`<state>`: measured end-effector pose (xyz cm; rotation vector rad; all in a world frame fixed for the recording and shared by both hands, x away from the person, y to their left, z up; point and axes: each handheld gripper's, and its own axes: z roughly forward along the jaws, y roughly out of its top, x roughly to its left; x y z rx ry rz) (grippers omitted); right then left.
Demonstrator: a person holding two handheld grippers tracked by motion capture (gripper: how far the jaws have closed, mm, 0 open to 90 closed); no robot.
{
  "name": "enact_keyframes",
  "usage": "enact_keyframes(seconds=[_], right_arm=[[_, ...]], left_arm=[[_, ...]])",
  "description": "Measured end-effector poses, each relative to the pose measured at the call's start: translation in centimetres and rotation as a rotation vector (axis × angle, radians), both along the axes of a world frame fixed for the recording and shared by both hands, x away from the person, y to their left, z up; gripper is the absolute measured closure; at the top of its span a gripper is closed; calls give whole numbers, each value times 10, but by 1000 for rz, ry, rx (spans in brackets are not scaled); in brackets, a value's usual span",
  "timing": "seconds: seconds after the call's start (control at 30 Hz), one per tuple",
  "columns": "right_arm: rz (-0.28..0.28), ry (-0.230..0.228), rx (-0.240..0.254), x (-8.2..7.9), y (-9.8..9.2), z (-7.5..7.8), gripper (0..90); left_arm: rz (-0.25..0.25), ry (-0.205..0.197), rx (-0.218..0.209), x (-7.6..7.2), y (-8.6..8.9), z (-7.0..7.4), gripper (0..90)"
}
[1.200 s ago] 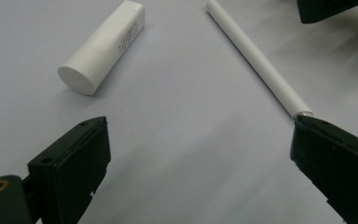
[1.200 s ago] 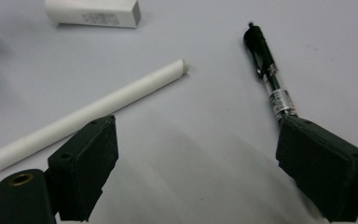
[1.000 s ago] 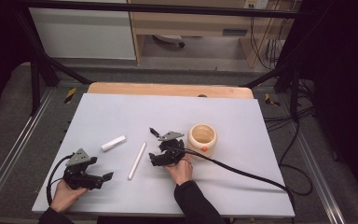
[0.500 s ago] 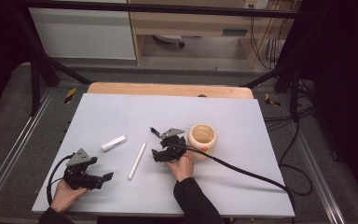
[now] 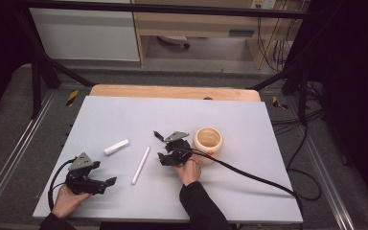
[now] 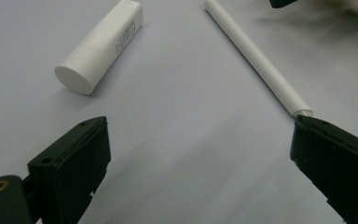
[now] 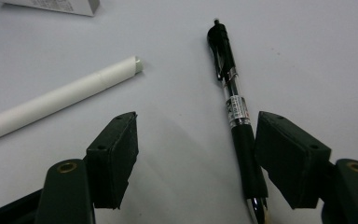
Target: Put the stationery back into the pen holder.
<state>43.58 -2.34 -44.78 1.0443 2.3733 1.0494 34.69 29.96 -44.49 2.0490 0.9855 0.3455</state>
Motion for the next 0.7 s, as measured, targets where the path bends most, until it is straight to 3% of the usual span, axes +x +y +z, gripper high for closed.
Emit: enact_keyframes(seconds=[0.3, 0.53, 0.7], right_arm=[[-25, 1, -22, 7, -1, -3, 327], [-20, -11, -41, 5, -2, -1, 405], [-26, -11, -45, 6, -1, -3, 388]], left_arm=[[0, 0, -2, 0, 0, 0, 51], [1, 1, -4, 0, 0, 0, 51], [0, -1, -2, 0, 0, 0, 51]])
